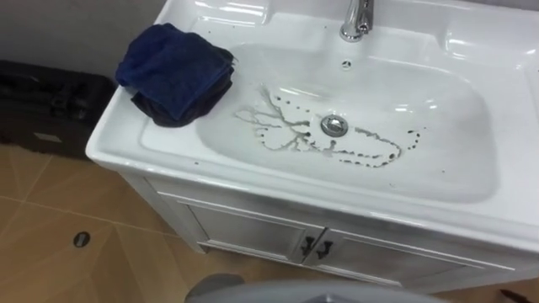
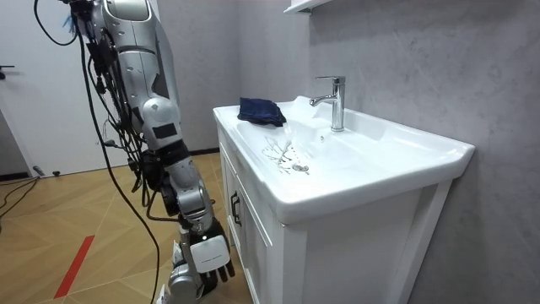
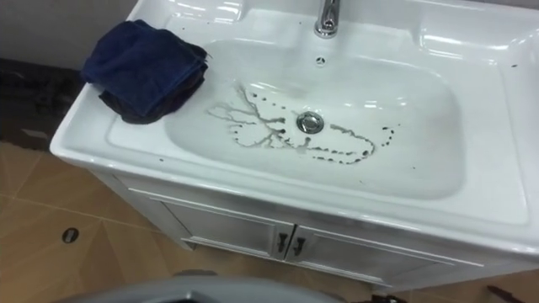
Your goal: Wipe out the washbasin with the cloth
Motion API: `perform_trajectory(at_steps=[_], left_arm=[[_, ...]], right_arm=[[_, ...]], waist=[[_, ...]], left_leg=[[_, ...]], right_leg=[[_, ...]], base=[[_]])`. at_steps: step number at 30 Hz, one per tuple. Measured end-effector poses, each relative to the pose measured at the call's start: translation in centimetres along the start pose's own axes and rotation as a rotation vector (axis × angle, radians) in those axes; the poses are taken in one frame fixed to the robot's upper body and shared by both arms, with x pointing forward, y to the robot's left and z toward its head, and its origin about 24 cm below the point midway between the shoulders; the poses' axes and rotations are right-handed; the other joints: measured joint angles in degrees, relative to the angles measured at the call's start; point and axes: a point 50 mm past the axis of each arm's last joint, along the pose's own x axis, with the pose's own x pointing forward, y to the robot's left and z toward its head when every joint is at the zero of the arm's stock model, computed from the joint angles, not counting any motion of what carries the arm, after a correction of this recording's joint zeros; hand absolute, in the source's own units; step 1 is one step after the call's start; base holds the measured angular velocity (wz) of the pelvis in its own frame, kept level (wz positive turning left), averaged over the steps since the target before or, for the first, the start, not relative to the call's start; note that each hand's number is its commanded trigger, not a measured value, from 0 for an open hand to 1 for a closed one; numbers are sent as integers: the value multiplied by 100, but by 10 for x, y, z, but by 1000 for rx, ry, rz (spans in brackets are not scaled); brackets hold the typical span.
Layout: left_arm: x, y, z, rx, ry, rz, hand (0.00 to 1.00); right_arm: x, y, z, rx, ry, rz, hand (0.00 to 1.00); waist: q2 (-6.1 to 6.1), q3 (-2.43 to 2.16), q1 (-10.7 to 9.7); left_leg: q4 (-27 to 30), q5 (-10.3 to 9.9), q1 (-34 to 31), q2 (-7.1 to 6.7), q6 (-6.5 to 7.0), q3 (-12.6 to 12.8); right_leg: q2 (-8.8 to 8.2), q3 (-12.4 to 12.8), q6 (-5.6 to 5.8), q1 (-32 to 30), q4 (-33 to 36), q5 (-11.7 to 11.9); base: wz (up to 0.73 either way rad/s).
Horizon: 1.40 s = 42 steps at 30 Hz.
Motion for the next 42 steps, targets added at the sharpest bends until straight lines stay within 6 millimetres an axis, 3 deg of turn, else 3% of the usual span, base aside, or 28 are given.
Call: perform_trajectory(at_steps=[11, 17, 21, 22, 27, 30, 34, 36, 37, 42], left_arm=[[0, 15, -16, -403, 68, 92, 0], [-3, 41, -11, -609, 32, 228, 0], [-5, 59, -7, -729, 1, 354, 0], [-6, 64, -4, -760, -11, 385, 0], [-16, 91, 18, -856, -132, 522, 0], [-29, 118, 38, -868, -245, 622, 0], [-55, 148, 70, -921, -451, 763, 0], [-65, 153, 82, -941, -519, 800, 0], [-73, 156, 89, -948, -563, 823, 0], [-113, 171, 123, -871, -802, 977, 0]], right_arm=[[-1, -5, 1, -93, 23, -17, 0], [-3, -14, 1, -146, 40, -46, 0], [-6, -25, 4, -142, 28, -79, 0], [-7, -28, 4, -145, 28, -87, 0], [-8, -34, 4, -155, 19, -105, 0], [-8, -34, 4, -173, 15, -104, 0], [-9, -34, 6, -188, 2, -113, 0], [-9, -35, 5, -189, -2, -115, 0], [-9, -35, 4, -191, -5, -115, 0], [-9, -34, 5, -205, -22, -108, 0]], waist=[[118, -36, 279], [207, -25, 434], [358, 3, 534], [441, -17, 554], [495, -16, 609], [517, -32, 595], [513, -58, 600], [496, -48, 595], [539, -79, 597], [543, -83, 600]], left_leg=[[-33, 58, -62, 1, -82, -201], [-121, 115, 6, -74, -102, -325], [-129, 127, -1, -84, -106, -384], [-133, 133, -6, -83, -109, -396], [-266, 222, 4, -100, -133, -410], [-290, 246, -4, -135, -167, -442], [-306, 278, -66, -158, -195, -432], [-303, 280, -82, -167, -195, -423], [-295, 285, -92, -168, -202, -417], [-313, 299, -38, -155, -216, -391]], right_leg=[[53, -190, -1, 0, -3, 0], [52, -301, -4, 91, -96, -2], [51, -372, -4, 95, -82, -2], [51, -393, -4, 93, -87, -2], [31, -434, -39, 57, -110, -26], [42, -460, -95, 54, -113, -62], [19, -449, -152, -25, -103, -155], [14, -430, -162, -31, -124, -189], [19, -425, -167, -29, -179, -200], [24, -378, -172, -23, -179, -202]], base=[[9], [11], [6], [4], [2], [4], [0], [0], [0], [-4]])
